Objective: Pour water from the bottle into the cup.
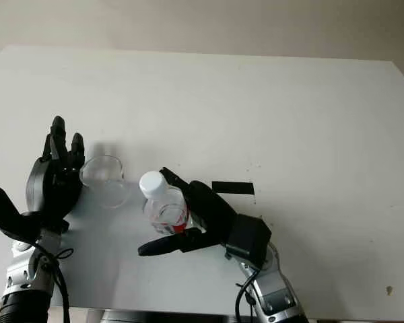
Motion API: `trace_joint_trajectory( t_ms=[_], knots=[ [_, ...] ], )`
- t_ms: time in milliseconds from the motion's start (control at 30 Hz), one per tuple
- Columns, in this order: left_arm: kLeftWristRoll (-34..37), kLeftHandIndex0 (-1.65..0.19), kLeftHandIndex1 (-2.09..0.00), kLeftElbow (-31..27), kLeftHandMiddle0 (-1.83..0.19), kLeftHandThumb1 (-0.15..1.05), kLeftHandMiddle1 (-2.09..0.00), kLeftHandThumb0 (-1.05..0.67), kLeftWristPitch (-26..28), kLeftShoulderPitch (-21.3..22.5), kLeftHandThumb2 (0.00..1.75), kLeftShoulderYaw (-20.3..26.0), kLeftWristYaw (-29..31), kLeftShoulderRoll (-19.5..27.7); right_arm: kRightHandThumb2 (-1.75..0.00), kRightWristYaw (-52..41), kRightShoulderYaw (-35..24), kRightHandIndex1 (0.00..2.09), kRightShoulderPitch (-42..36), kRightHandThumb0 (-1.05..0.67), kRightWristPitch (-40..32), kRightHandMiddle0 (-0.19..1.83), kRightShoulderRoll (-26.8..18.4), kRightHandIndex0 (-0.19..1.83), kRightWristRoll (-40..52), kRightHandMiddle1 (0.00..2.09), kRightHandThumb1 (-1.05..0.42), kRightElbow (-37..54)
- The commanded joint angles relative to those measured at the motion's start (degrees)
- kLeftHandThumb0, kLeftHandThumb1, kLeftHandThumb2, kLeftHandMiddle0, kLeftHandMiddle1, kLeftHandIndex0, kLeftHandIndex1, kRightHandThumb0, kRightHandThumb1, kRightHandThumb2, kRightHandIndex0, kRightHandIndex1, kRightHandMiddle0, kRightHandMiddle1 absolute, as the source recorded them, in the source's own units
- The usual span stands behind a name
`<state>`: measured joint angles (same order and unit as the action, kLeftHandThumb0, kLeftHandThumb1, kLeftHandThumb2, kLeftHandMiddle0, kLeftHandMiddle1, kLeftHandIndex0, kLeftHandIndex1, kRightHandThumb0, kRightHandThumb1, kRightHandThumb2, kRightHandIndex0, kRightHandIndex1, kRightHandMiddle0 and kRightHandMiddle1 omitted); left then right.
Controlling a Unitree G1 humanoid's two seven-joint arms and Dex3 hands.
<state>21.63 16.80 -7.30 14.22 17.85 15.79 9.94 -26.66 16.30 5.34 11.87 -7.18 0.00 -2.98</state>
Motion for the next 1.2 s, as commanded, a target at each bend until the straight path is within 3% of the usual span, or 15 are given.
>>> trace_joint_trajectory(
  t_ms=[0, 267, 467, 600, 733, 833, 1167],
  knots=[
    [-0.06, 0.19, 0.0, -0.48, 0.19, 1.05, -0.05, -0.85, -0.33, -0.01, 0.6, 0.06, 0.2, 0.13, -0.09, 1.58, 0.46, 2.09, -0.55, -0.52, 0.97, 1.83, 0.95, 1.83, -1.12, 2.09, -1.04, 1.02],
    [-0.15, 0.19, 0.0, 0.24, 0.19, 1.05, -0.05, -0.85, -0.38, 0.44, 0.6, 0.1, 0.58, 0.4, -0.28, 6.63, -2.33, 2.09, 5.57, -0.33, 4.87, 1.83, 1.46, 1.83, -2.92, 2.09, -1.05, -5.19],
    [-0.54, 0.19, 0.0, 0.84, 0.19, 1.05, -0.05, -0.85, -0.44, 0.91, 0.61, -0.07, 0.19, 0.21, -0.38, 12.17, -6.56, 2.09, 20.65, -0.26, 7.41, 1.83, 0.88, 1.83, -5.89, 2.09, -1.05, -16.06],
    [-0.47, 0.19, 0.0, 0.92, 0.19, 1.05, -0.04, -0.85, -0.44, 0.87, 0.63, -0.12, 0.45, 0.25, -0.36, 18.06, -8.25, 2.09, 34.32, -0.19, 9.8, 1.83, -0.98, 1.83, -10.68, 2.09, -1.05, -28.31],
    [-0.57, 0.19, 0.0, 1.12, 0.19, 1.05, -0.03, -0.85, -0.58, 0.95, 0.64, -0.17, 0.41, 0.2, -0.23, 23.59, -7.6, 2.09, 44.94, -0.17, 11.99, 1.49, -2.79, 1.45, -15.68, 2.09, -1.05, -40.96],
    [-0.57, 0.19, 0.0, 1.14, 0.19, 1.05, -0.04, -0.86, -0.59, 1.04, 0.64, -0.18, 0.22, 0.04, -0.21, 26.69, -6.1, 2.09, 51.84, -0.16, 12.98, 1.25, -3.42, 1.27, -19.06, 2.09, -1.05, -49.85],
    [-0.47, 0.19, 0.0, 1.03, 0.19, 1.05, -0.04, -0.85, -0.26, 0.92, 0.64, -0.21, -0.34, -0.26, -0.2, 37.39, 2.45, 2.09, 62.15, -0.16, 15.02, 0.94, -3.76, 1.17, -31.18, 2.09, -1.03, -64.12]
  ],
)
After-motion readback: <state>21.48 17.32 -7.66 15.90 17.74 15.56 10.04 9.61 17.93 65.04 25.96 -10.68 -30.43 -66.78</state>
